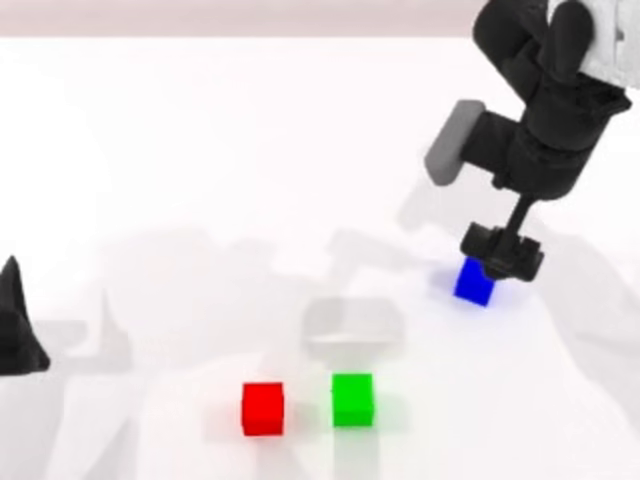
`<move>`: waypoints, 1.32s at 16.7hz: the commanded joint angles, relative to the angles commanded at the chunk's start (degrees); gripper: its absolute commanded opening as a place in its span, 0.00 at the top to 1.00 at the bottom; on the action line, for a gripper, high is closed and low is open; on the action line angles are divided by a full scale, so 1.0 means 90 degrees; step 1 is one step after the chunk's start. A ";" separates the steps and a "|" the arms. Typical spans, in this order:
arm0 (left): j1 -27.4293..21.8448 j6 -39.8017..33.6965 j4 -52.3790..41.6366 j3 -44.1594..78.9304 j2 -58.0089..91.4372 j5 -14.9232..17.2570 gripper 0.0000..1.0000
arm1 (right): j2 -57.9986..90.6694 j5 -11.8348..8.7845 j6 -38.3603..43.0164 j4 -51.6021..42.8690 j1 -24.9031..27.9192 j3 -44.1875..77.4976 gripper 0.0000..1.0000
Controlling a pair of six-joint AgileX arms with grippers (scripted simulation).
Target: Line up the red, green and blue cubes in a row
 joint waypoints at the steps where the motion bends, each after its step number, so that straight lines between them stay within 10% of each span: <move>1: 0.0111 0.0227 0.0191 -0.0172 -0.0255 0.0018 0.00 | 0.0297 0.0005 -0.0101 -0.0151 0.0063 0.0260 0.00; 22: 0.0327 0.0704 0.0583 -0.0499 -0.0747 0.0057 0.00 | 0.1433 0.0022 -0.0279 0.1321 0.0196 -0.0368 0.00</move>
